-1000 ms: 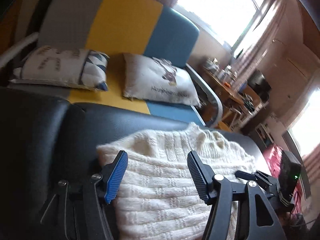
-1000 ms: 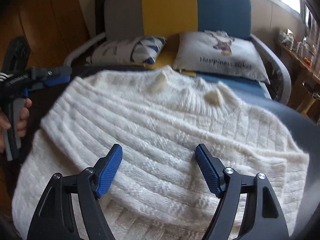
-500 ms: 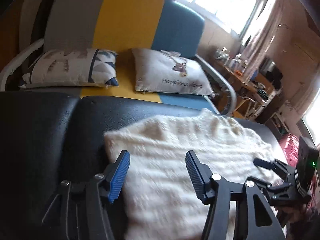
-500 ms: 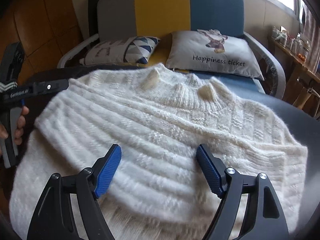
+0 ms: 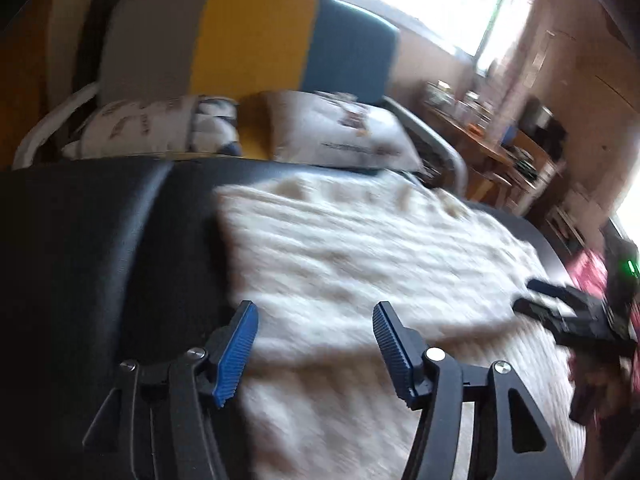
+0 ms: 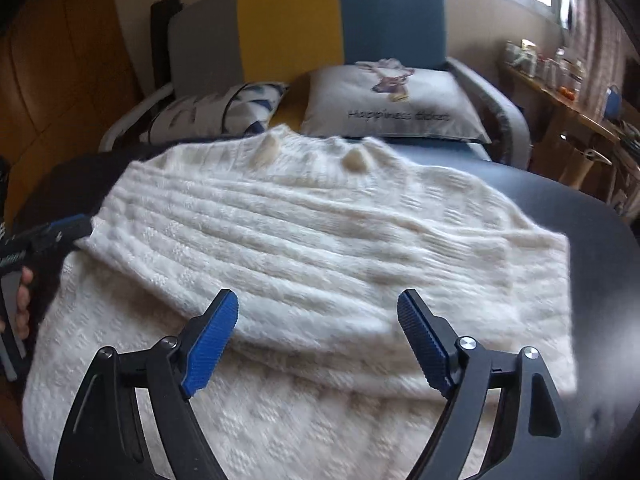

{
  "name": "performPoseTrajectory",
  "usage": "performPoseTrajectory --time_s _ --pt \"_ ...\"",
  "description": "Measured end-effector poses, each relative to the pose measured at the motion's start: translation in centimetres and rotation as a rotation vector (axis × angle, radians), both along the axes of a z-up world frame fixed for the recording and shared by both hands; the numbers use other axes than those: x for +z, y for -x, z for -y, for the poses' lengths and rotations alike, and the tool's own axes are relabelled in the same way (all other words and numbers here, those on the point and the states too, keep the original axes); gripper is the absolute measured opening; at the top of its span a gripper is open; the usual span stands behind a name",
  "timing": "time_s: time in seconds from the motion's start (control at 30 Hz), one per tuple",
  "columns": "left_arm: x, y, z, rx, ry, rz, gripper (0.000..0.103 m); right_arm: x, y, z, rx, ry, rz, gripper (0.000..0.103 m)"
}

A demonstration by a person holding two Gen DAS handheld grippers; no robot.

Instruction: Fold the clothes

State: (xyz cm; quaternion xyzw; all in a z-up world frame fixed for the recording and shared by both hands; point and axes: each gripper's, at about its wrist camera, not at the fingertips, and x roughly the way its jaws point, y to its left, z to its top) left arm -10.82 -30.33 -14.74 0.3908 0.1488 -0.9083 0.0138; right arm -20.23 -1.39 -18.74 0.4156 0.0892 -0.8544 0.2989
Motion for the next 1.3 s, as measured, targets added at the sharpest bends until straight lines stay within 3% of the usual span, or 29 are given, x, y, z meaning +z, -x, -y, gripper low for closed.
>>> performPoseTrajectory --time_s 0.07,0.1,0.2,0.27,0.37,0.5,0.53,0.6,0.63,0.67,0.7,0.8,0.9,1.0,1.1,1.3 --pt "-0.7 -0.2 -1.4 -0.038 -0.001 0.020 0.061 -0.2 0.1 -1.4 -0.014 0.024 0.033 0.085" --pt "-1.2 -0.3 -1.9 -0.046 -0.037 0.032 0.061 -0.3 0.2 -2.4 -0.014 0.073 0.074 0.085" --pt "-2.4 -0.3 -1.8 -0.036 -0.235 0.047 0.061 -0.2 0.4 -6.2 -0.070 0.309 0.197 0.085" --pt "-2.7 -0.4 -1.0 0.025 -0.336 0.015 0.062 -0.3 1.2 -8.9 -0.133 0.457 0.250 0.085" --pt "-3.6 -0.4 0.9 0.119 -0.538 -0.005 0.062 -1.3 2.3 -10.6 -0.218 0.544 0.322 0.085" --pt "-4.0 -0.9 1.6 0.187 -0.644 -0.025 0.062 -2.6 2.8 -12.2 -0.323 0.718 0.371 0.084" --pt "-4.2 -0.9 1.8 0.210 -0.673 -0.027 0.062 -2.9 3.0 -12.4 -0.354 0.741 0.373 0.078" --pt "-4.7 -0.9 2.4 0.264 -0.741 -0.021 0.062 -3.0 3.2 -12.3 -0.404 0.707 0.363 0.055" --pt "-4.9 -0.9 2.6 0.291 -0.774 -0.018 0.062 -3.2 3.5 -12.1 -0.423 0.688 0.367 0.037" --pt "-5.2 -0.9 3.0 0.322 -0.816 -0.018 0.062 -3.3 3.7 -11.9 -0.437 0.665 0.366 0.025" --pt "-5.5 -1.0 3.5 0.355 -0.863 -0.020 0.062 -3.2 3.7 -11.5 -0.435 0.630 0.349 0.022" --pt "-5.8 -2.1 4.4 0.447 -0.958 -0.059 0.061 -2.0 3.7 -10.3 -0.411 0.530 0.281 0.021" --pt "-5.1 -3.3 5.2 0.483 -0.944 -0.124 0.061 1.0 3.4 -8.8 -0.334 0.406 0.139 0.021" --pt "-5.7 -4.3 5.5 0.518 -0.968 -0.114 0.061 2.8 3.5 -7.6 -0.282 0.279 0.022 0.021" --pt "-6.8 -4.6 5.6 0.522 -1.004 -0.072 0.061 0.0 4.2 -7.1 -0.276 0.128 0.069 0.021" --pt "-6.7 -2.6 5.7 0.534 -0.972 -0.063 0.061 -1.5 4.1 -8.3 -0.290 0.176 0.117 0.021"
